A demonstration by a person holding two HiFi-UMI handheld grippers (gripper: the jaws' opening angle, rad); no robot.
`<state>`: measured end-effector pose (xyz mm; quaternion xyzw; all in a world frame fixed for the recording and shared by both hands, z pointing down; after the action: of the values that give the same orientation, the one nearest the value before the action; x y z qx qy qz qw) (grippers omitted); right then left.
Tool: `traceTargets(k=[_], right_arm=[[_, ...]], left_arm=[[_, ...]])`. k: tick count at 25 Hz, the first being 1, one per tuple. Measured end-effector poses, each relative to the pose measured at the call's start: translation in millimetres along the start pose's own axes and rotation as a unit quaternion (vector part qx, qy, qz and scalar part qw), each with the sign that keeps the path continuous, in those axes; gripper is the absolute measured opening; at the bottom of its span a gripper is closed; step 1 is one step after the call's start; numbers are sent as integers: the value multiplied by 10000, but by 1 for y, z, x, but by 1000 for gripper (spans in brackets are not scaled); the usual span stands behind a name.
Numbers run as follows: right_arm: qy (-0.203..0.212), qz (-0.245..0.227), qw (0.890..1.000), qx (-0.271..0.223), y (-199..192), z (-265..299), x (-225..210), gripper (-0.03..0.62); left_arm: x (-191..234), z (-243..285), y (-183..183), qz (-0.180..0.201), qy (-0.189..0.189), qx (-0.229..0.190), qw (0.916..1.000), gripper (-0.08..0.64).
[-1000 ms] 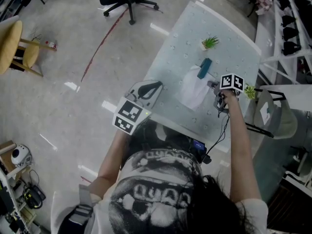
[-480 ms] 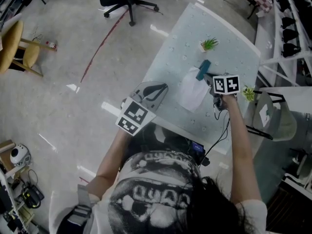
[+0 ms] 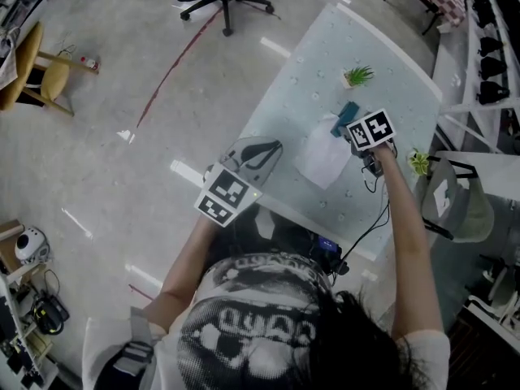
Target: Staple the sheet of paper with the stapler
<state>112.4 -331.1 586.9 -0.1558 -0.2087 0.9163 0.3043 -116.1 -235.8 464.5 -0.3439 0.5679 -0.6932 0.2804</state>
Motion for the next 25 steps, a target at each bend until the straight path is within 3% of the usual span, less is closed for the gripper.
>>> traceTargets(k=[19, 25], right_arm=[[299, -122, 9966, 754, 5, 8, -2, 6], [-53, -425, 9951, 888, 1, 11, -3, 5]], left_arm=[[-7, 35, -4, -29, -539, 40, 9985, 6], [-4, 37, 7, 28, -507, -125, 9986, 6]])
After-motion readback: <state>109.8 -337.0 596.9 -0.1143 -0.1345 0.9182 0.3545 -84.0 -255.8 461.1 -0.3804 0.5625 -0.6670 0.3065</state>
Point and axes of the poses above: the fingertips, and each gripper's own axes: z forward along the fingers, x to its left, y out of its top, the point moved 4 cm from there along -z, backward along the fingers, and after that the axes turned 15 degrees about -x, right-handed, at the moved point
